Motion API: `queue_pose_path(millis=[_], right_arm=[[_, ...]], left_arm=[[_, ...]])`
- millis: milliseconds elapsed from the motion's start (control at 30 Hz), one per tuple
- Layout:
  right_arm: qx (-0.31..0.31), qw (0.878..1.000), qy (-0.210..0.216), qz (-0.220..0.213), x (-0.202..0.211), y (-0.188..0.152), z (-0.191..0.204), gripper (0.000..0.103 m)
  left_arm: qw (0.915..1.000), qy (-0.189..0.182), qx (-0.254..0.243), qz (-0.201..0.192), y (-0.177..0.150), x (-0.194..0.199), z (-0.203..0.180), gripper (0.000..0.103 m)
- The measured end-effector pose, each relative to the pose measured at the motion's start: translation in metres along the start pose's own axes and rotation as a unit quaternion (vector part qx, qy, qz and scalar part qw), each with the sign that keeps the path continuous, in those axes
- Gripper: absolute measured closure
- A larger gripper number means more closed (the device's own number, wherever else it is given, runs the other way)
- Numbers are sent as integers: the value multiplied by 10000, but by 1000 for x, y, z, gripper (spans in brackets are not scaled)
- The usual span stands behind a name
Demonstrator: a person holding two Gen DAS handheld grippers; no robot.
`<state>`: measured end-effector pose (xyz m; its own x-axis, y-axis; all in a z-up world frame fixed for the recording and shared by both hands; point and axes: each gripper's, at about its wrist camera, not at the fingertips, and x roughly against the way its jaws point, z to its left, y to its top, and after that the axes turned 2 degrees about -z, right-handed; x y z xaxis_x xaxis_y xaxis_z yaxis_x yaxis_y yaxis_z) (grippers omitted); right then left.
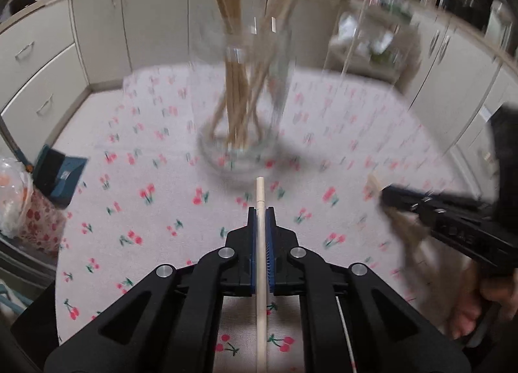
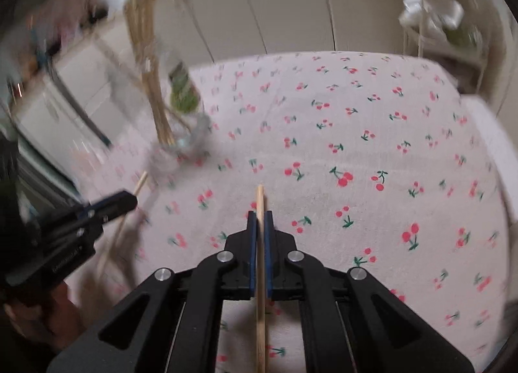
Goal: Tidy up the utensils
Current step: 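Raise both held sticks upright over the glass jar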
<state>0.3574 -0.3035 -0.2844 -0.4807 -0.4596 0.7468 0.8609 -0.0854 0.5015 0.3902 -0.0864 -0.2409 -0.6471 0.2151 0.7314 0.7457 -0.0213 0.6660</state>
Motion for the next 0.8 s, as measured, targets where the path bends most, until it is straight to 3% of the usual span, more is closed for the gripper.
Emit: queue_pose_path(millis=[100, 200, 433, 567, 800], right_arm=[[-268, 9965, 504, -612, 22, 5, 3, 98], [-356, 9898, 661, -1210, 42, 10, 8, 98], [-613, 9760, 190, -2081, 70, 13, 10, 98], [-634, 9744, 85, -2155, 70, 13, 9, 98], [-727, 9747, 64, -2114, 64, 9, 1, 98]], left_arm=[[9968, -304, 204, -717, 14, 35, 10, 98], [9884, -387, 380, -1416, 38, 68, 19, 98], [9575, -341, 799, -2749, 100, 111, 30, 98], [9397, -386, 1095, -3216, 131, 117, 36, 98], [9209, -380, 1389, -3621, 161, 111, 44, 98]])
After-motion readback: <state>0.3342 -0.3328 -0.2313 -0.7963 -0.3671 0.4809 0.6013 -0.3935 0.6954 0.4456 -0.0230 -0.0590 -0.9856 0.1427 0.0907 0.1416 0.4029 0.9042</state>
